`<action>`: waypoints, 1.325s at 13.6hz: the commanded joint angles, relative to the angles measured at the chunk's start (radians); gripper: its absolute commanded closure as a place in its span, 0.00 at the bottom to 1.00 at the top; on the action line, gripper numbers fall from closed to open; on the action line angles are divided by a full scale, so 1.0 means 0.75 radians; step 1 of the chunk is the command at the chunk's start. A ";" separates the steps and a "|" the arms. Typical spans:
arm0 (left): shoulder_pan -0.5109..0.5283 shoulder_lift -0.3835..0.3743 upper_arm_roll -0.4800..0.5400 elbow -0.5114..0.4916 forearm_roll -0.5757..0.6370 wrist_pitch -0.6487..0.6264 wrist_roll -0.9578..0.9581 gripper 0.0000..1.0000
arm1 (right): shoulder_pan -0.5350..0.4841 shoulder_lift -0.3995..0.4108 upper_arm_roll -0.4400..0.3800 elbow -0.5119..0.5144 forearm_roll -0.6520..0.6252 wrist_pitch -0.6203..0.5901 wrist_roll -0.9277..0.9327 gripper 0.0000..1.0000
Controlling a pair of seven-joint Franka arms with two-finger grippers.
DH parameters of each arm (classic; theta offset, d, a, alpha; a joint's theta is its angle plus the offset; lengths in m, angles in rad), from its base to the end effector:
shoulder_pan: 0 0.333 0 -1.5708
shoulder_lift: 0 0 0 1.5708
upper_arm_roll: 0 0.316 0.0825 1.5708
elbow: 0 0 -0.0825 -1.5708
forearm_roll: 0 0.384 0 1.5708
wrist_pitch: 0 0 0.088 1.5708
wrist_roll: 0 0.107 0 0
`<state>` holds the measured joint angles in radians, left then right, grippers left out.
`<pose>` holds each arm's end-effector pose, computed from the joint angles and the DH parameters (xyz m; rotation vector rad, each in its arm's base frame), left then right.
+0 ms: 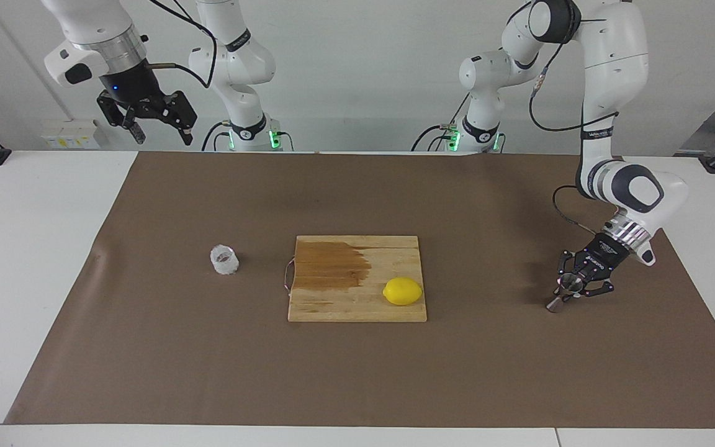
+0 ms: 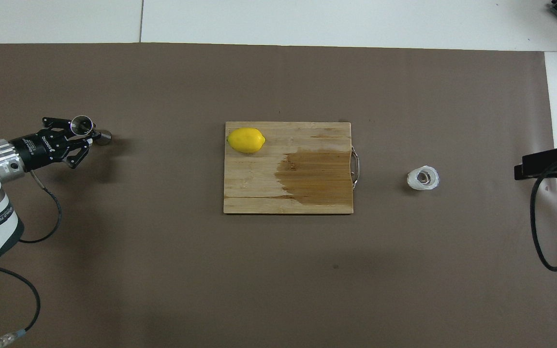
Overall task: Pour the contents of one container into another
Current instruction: 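Close the left gripper around the small metal cup, then carry the metal cup with the left gripper over the wooden board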
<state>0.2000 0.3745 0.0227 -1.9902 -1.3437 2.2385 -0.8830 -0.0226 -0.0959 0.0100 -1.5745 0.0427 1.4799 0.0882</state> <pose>0.6019 0.1063 0.2796 1.1248 1.9165 -0.4877 0.5148 -0.0013 0.6662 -3.0964 0.1502 0.0004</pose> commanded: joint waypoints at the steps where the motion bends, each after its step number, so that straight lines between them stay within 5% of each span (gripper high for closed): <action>1: -0.003 -0.049 0.002 -0.052 -0.059 0.008 0.020 1.00 | -0.019 -0.021 0.005 -0.022 0.025 -0.002 -0.034 0.00; 7: -0.035 -0.139 -0.006 -0.101 -0.065 -0.078 -0.023 1.00 | -0.019 -0.024 0.005 -0.022 0.025 -0.002 -0.034 0.00; 12: -0.283 -0.305 -0.004 -0.179 -0.133 -0.007 -0.027 1.00 | -0.019 -0.023 0.005 -0.022 0.025 -0.002 -0.034 0.00; 18: -0.553 -0.360 -0.006 -0.165 -0.216 0.075 -0.156 1.00 | -0.019 -0.024 0.005 -0.022 0.025 -0.002 -0.034 0.00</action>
<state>-0.1408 0.1355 0.0035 -2.0885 -1.4490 2.2540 -0.9888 -0.0226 -0.0959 0.0100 -1.5745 0.0427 1.4799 0.0882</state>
